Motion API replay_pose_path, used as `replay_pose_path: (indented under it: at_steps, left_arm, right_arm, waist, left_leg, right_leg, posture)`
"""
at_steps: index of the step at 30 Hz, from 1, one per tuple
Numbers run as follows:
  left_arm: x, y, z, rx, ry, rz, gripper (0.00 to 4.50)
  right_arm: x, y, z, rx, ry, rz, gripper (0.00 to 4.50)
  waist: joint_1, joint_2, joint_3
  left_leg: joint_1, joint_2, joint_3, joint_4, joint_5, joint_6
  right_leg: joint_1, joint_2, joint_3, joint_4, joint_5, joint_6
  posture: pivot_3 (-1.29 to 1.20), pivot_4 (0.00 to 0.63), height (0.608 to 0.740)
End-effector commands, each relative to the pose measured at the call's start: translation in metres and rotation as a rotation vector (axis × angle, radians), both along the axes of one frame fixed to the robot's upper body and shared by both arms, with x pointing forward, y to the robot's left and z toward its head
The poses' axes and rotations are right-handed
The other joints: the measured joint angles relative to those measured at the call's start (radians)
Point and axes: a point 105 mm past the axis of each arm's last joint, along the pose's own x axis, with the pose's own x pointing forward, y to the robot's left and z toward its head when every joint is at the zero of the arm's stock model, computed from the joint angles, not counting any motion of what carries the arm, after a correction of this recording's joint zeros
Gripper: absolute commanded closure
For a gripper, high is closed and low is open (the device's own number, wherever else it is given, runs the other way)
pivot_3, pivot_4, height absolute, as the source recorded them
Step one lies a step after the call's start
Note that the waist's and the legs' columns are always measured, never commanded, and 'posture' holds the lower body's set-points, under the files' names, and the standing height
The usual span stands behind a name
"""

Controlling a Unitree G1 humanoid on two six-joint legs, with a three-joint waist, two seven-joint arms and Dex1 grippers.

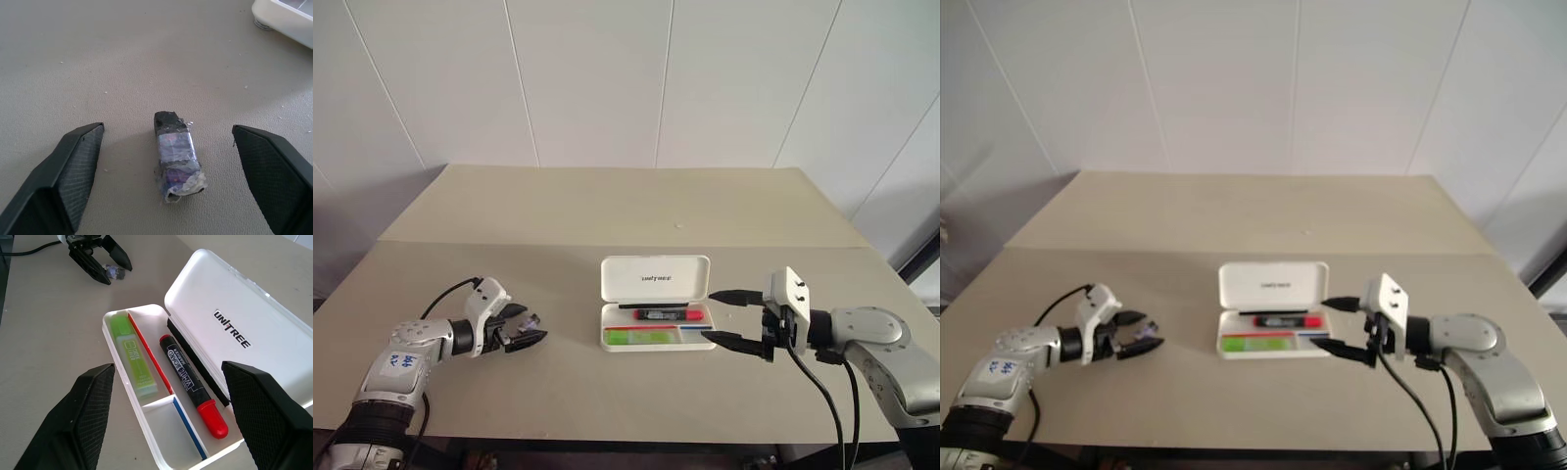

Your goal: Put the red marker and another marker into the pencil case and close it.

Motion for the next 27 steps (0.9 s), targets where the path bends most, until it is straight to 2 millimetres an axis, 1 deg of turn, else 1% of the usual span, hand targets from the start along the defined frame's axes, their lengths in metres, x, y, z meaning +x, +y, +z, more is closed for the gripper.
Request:
replay_pose_path:
  at_steps: [1,3,8,9,10,14,15,18,21,24,27]
  left_arm:
    - [-0.007,0.021,-0.020,0.062,0.106,0.062,1.28]
    - [-0.005,0.024,-0.019,0.063,0.103,0.071,2.00]
    - [-0.001,0.023,-0.012,0.040,0.084,0.062,3.64]
    - [0.000,0.023,-0.010,0.040,0.079,0.059,3.94]
    - [0.001,0.023,-0.008,0.041,0.073,0.052,4.11]
    - [0.005,0.017,0.002,0.037,0.030,0.012,4.11]
    - [0.006,0.014,0.007,0.031,0.007,-0.007,4.11]
    - [0.008,-0.006,0.037,-0.016,-0.122,-0.110,4.11]
    - [0.009,-0.016,0.062,-0.047,-0.213,-0.176,4.11]
    - [0.007,-0.024,0.081,-0.053,-0.269,-0.258,4.11]
    - [0.003,-0.035,0.096,-0.047,-0.292,-0.349,4.11]
  right_arm:
    - [-0.004,-0.003,0.014,-0.006,-0.066,-0.008,0.00]
    - [-0.004,-0.003,0.014,-0.006,-0.067,-0.011,0.00]
    - [-0.002,-0.002,0.014,-0.001,-0.073,-0.017,0.00]
    - [-0.001,-0.001,0.015,0.000,-0.075,-0.019,0.00]
    - [-0.001,-0.001,0.015,0.002,-0.076,-0.020,0.00]
    - [-0.001,0.000,0.014,0.005,-0.077,-0.023,0.00]
    - [-0.002,0.000,0.014,0.005,-0.076,-0.024,0.00]
    - [-0.003,-0.002,0.015,0.006,-0.077,-0.028,0.00]
    - [-0.003,-0.003,0.016,0.006,-0.078,-0.028,0.00]
    - [-0.003,-0.004,0.017,0.007,-0.079,-0.026,0.00]
    - [-0.002,-0.005,0.018,0.006,-0.081,-0.029,0.00]
  waist:
    - [-0.005,0.000,0.000]
    - [-0.010,0.001,0.000]
    - [-0.011,0.001,-0.001]
    - [-0.010,0.001,-0.001]
    - [-0.008,0.001,-0.001]
    - [-0.007,0.001,0.000]
    - [-0.006,0.001,0.000]
    - [-0.002,0.001,0.000]
    - [0.003,0.000,0.000]
    - [0.002,0.000,0.000]
    - [0.001,0.000,0.000]
  left_leg:
    - [0.000,0.000,0.000,0.000,0.000,0.000]
    - [0.000,0.000,0.001,-0.001,0.000,0.000]
    - [0.000,0.000,0.001,-0.002,0.000,0.000]
    - [0.000,0.000,0.001,-0.002,0.000,0.000]
    - [0.000,0.000,0.001,-0.002,0.000,0.000]
    - [0.000,0.000,0.001,-0.002,0.000,0.000]
    - [0.000,0.000,0.001,-0.002,0.000,0.000]
    - [-0.001,0.000,0.001,-0.002,0.000,0.000]
    - [-0.003,0.000,0.000,-0.002,0.000,0.000]
    - [-0.004,0.000,-0.001,-0.001,0.000,-0.001]
    - [-0.004,0.000,-0.001,-0.002,0.000,-0.001]
  right_leg:
    - [0.000,0.000,0.000,0.000,0.000,0.000]
    - [0.000,0.000,0.001,0.000,0.000,0.000]
    - [-0.001,0.000,0.001,0.000,0.000,0.000]
    - [-0.001,0.000,0.001,0.000,0.000,0.000]
    - [-0.001,0.000,0.001,-0.001,0.000,0.000]
    - [-0.001,0.000,0.001,-0.001,0.000,0.001]
    - [-0.001,0.000,0.001,-0.001,0.000,0.001]
    - [-0.002,0.000,0.001,-0.001,0.000,0.001]
    - [-0.003,0.000,0.000,-0.001,0.000,0.001]
    - [-0.003,-0.001,-0.001,-0.001,0.000,0.001]
    - [-0.002,-0.001,-0.001,-0.002,0.000,0.001]
  posture:
    - [0.00,0.150,0.740]
    - [0.00,0.150,0.740]
    - [0.00,0.150,0.740]
    - [0.00,0.150,0.740]
    - [0.00,0.150,0.740]
    - [0.00,0.150,0.740]
    - [0.00,0.150,0.740]
    - [0.00,0.150,0.740]
    - [0.00,0.150,0.740]
    - [0.00,0.150,0.740]
    - [0.00,0.150,0.740]
